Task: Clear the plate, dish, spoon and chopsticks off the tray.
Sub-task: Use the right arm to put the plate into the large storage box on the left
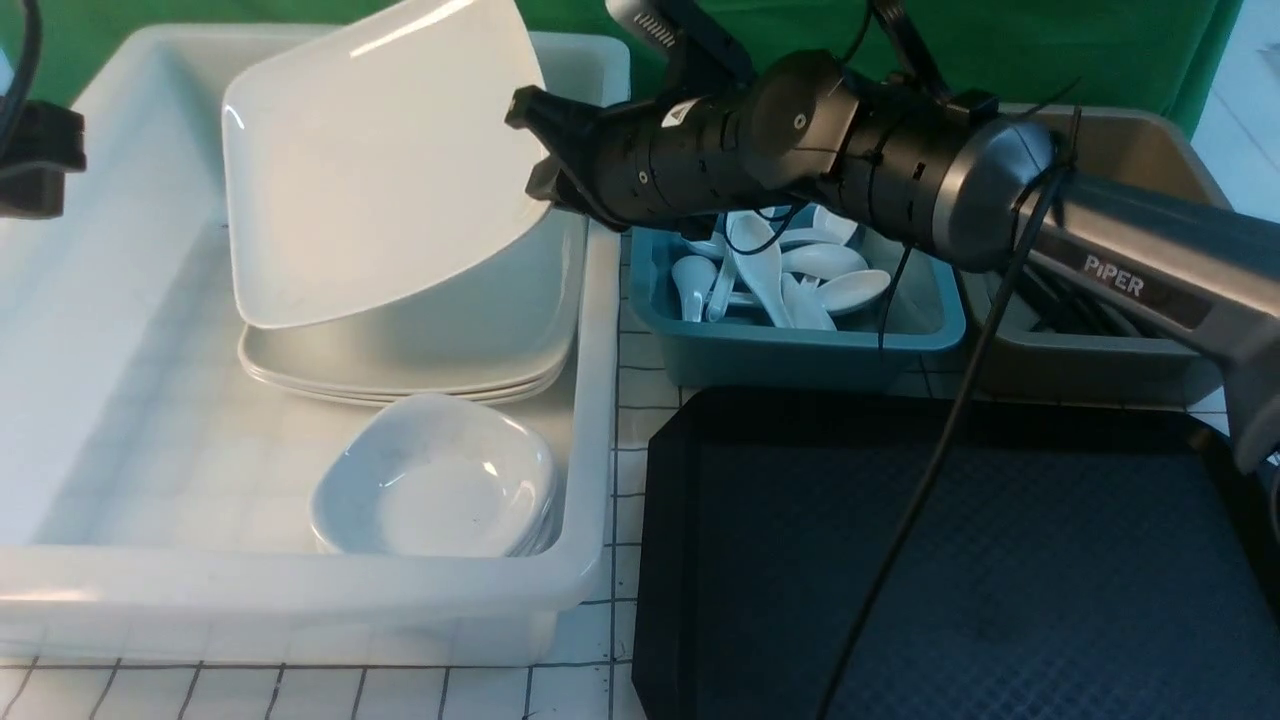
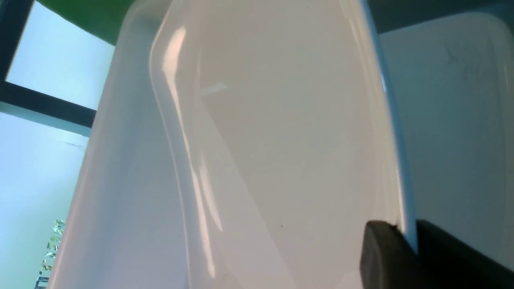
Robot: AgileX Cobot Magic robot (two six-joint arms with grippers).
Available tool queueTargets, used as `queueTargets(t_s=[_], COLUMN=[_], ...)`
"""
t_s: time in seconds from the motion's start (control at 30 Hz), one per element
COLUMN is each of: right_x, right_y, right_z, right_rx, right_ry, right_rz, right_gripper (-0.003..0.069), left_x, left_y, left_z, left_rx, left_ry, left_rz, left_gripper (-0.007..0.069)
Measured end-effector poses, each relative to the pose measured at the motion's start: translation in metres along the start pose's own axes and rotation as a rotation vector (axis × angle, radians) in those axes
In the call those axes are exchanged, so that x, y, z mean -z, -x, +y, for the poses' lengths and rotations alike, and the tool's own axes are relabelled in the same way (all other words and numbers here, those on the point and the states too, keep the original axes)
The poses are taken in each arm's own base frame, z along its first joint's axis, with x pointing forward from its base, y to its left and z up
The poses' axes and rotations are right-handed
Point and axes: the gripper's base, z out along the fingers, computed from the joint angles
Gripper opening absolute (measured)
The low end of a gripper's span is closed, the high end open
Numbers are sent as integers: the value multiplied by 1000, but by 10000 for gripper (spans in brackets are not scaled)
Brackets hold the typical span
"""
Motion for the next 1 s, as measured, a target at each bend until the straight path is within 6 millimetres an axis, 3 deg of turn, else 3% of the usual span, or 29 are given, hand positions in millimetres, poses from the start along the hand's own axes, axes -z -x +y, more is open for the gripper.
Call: queueTargets(t_s=[0.27,0.67,1.0], right_x=[0,0,2], right_y=[4,1,-7], right_z=[1,1,-2], right_rx=[5,6,16], right_ry=[6,1,-25], right_rz=[-39,-12,91], right_gripper=[150,190,377], left_x=[0,0,0], left_y=[0,1,1], left_z=[0,1,1], left_rx=[-4,-11,-14], left_ry=[2,9,10], left_rz=[0,-7,-10], left_gripper=[-1,-1,-1])
